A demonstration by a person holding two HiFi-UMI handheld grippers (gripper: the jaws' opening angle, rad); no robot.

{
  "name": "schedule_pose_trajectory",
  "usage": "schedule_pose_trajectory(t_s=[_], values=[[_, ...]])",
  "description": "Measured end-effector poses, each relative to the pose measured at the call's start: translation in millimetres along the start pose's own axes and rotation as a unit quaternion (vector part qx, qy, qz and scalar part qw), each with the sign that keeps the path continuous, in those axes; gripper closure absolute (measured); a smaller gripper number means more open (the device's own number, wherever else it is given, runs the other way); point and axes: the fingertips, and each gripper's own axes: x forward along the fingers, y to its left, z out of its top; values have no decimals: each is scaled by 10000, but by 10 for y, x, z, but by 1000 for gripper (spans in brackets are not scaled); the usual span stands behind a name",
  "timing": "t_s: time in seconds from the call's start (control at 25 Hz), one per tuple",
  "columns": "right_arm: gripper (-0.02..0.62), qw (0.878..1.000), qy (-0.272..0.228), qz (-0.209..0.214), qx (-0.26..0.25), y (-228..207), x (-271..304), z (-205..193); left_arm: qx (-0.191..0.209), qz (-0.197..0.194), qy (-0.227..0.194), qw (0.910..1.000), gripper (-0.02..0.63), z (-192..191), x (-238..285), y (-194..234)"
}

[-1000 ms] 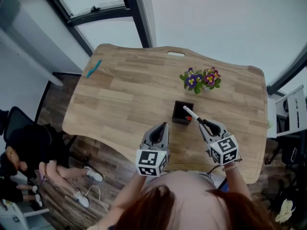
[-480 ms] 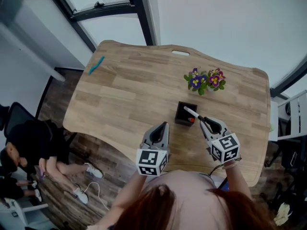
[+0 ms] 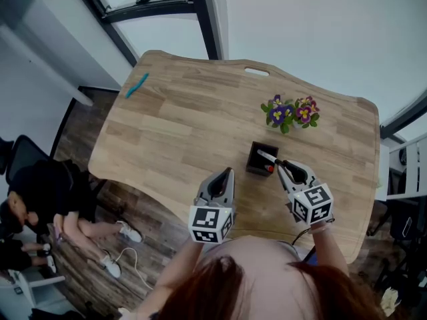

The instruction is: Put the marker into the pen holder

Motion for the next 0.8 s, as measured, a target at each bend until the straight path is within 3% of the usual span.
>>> schedule_pose_trajectory(t_s=[0.8], values=[[537,9992,307,250,-6,7,265,-38,-109,160,6,9998,604,9,64,123]])
